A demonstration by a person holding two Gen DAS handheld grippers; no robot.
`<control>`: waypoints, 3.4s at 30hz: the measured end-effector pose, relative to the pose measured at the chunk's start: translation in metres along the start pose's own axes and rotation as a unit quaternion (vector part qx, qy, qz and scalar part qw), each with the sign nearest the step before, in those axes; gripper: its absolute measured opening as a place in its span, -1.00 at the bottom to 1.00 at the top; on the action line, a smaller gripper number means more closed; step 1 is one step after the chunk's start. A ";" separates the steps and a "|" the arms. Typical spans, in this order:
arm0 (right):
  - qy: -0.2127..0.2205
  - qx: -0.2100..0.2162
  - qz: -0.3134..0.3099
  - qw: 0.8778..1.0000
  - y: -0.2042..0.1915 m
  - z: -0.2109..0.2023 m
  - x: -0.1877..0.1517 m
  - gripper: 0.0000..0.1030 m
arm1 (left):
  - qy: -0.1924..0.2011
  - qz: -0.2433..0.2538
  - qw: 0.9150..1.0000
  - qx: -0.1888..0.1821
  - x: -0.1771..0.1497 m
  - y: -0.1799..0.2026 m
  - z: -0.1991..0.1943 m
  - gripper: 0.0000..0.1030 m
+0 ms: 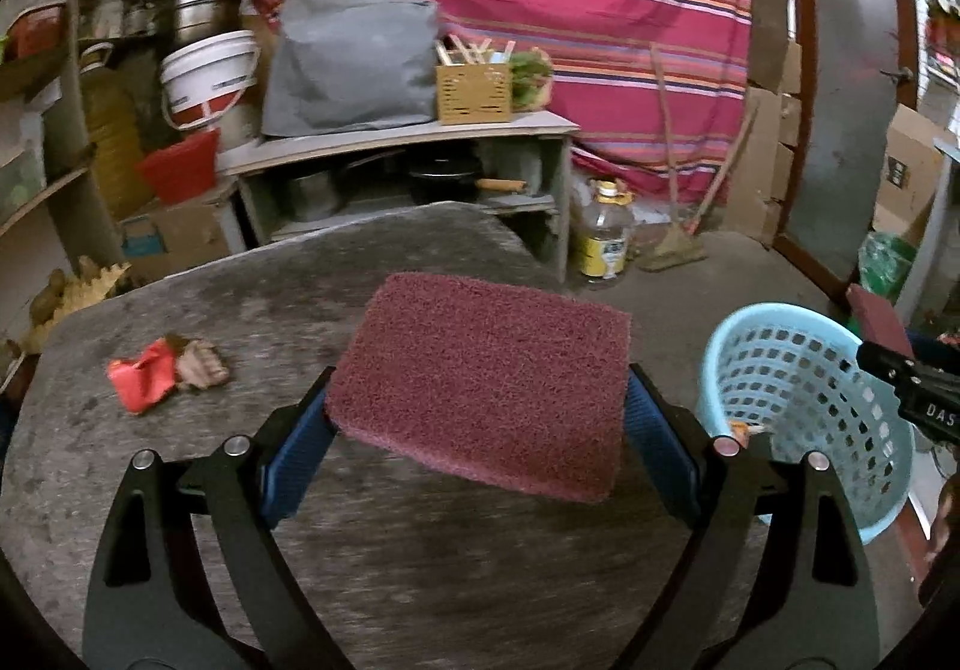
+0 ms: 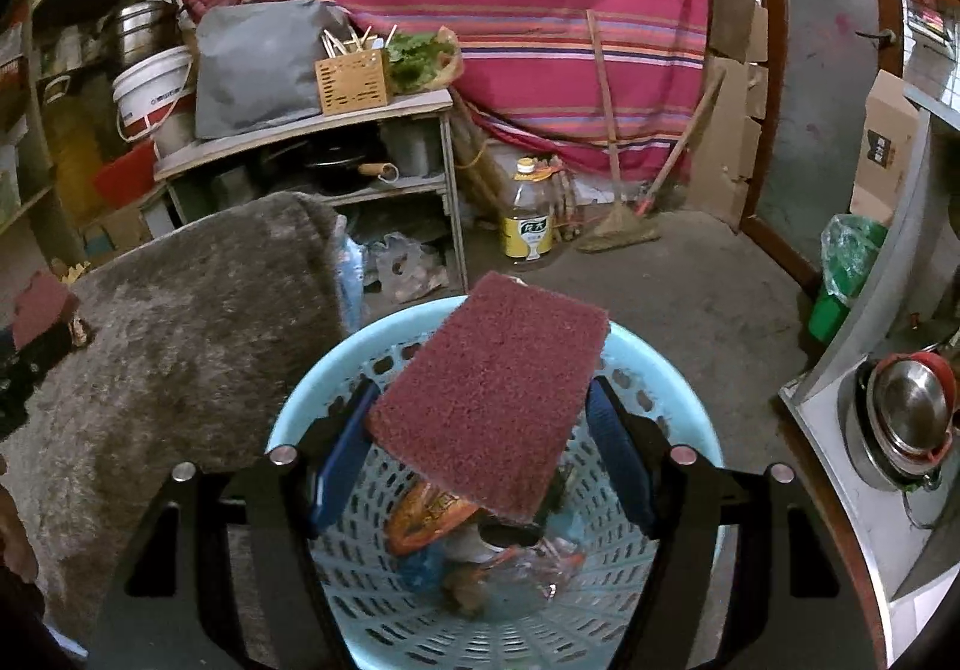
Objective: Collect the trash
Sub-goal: 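Carry both maroon pads over the blue basket and open the tools to drop them, then return to the table and grasp the red snack wrapper with the left tool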
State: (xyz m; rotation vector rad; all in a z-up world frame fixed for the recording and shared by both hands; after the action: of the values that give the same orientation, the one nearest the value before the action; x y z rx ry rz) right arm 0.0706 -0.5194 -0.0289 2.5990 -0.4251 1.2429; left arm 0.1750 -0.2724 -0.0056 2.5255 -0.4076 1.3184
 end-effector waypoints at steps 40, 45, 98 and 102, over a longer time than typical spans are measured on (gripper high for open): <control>-0.038 -0.011 0.043 0.998 0.067 0.013 -0.028 0.36 | -0.018 0.045 0.994 -0.096 -0.006 0.129 0.020 0.89; -0.033 0.001 0.036 0.999 0.048 0.016 -0.020 0.39 | -0.010 0.022 0.997 -0.073 -0.001 0.091 0.012 0.89; -0.004 0.091 -0.129 0.987 -0.301 0.088 0.072 0.89 | -0.012 -0.166 0.974 0.157 0.027 -0.339 0.020 0.89; -0.010 0.098 -0.130 0.987 -0.308 0.099 0.076 0.89 | -0.031 -0.177 0.973 0.144 0.027 -0.348 0.040 0.89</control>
State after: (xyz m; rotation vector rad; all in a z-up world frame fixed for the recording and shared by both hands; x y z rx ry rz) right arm 0.2958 -0.2766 -0.0547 2.7189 0.0387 1.2235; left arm 0.3461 0.0323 -0.0403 2.7070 0.2348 1.2320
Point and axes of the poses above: each gripper's, at about its wrist camera, not at the fingertips, and z roughly the way its jaws point, y to its right, x to its top, the point moved 4 cm from there along z, roughly the way its jaws point, and after that the axes turned 10 degrees about -z, right-handed, at the moved point
